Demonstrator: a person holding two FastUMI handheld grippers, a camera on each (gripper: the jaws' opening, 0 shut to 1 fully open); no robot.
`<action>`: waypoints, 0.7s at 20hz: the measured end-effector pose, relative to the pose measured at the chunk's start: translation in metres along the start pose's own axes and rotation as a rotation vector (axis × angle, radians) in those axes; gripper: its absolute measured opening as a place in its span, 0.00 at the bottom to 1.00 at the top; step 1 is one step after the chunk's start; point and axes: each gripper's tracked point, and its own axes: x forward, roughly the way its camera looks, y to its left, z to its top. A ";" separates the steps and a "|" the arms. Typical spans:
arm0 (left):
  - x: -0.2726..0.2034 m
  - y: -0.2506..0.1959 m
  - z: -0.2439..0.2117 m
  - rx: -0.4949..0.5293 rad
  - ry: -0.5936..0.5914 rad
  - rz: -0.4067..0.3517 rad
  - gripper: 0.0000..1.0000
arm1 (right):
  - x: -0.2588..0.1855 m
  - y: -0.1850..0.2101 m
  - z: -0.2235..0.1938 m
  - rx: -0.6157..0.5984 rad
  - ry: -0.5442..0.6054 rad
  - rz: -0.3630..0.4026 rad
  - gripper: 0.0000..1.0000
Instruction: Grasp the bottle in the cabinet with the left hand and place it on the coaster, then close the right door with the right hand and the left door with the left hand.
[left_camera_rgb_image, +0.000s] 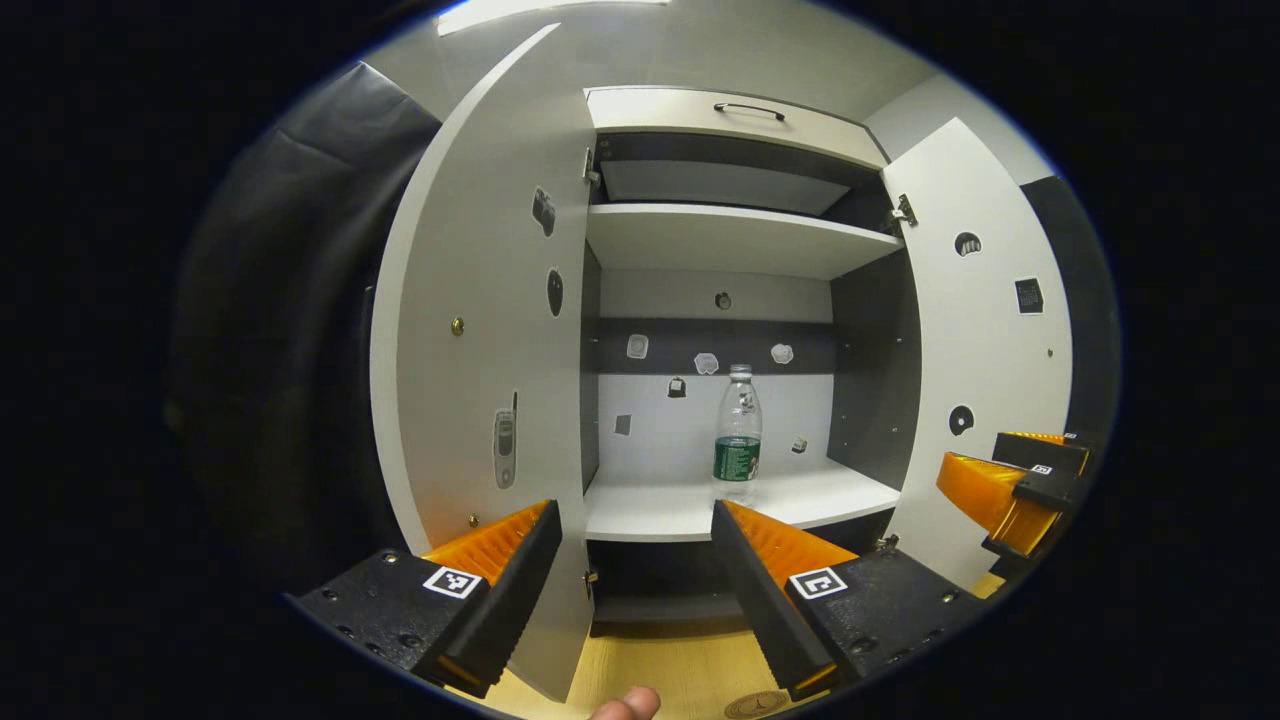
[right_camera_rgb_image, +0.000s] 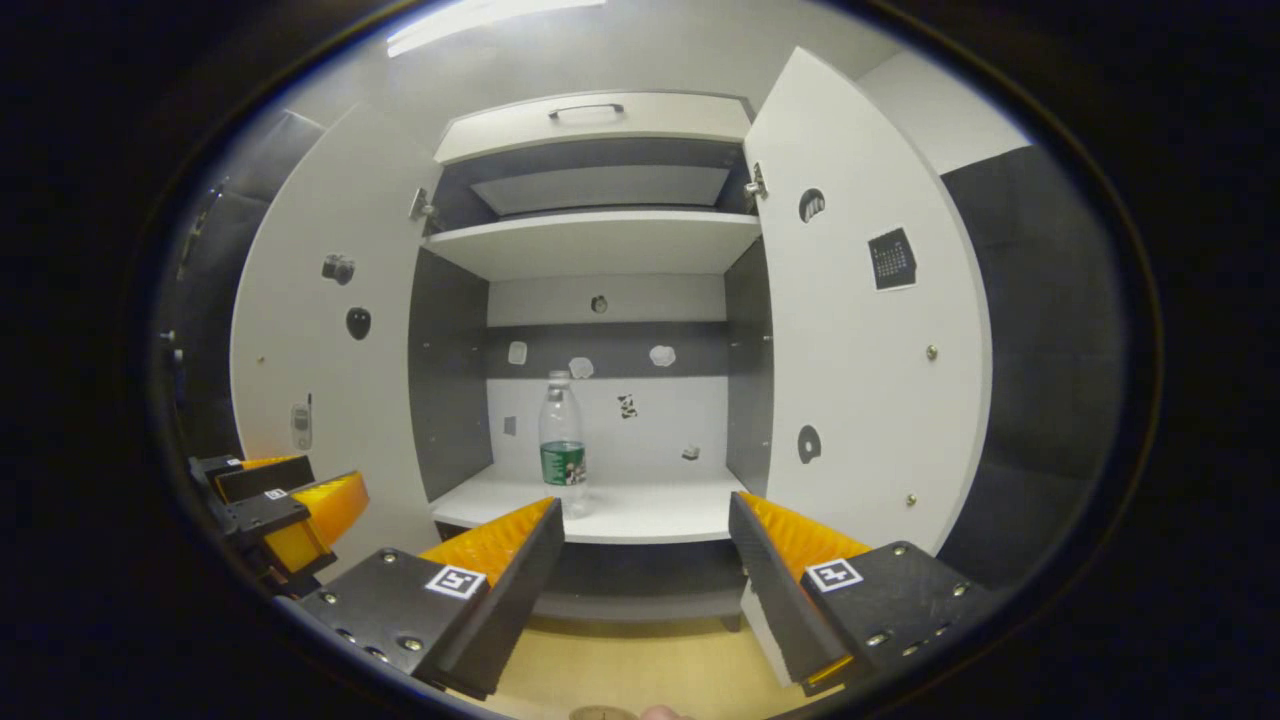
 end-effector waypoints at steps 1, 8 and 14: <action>0.001 0.000 0.000 0.001 0.000 0.001 0.96 | 0.000 0.000 0.000 -0.001 0.000 0.000 1.00; 0.010 -0.007 -0.002 0.007 0.002 -0.012 0.96 | 0.002 0.001 -0.001 0.006 0.007 0.011 1.00; 0.052 -0.034 -0.005 0.007 0.002 -0.068 0.96 | -0.001 -0.009 -0.002 0.005 0.022 -0.004 1.00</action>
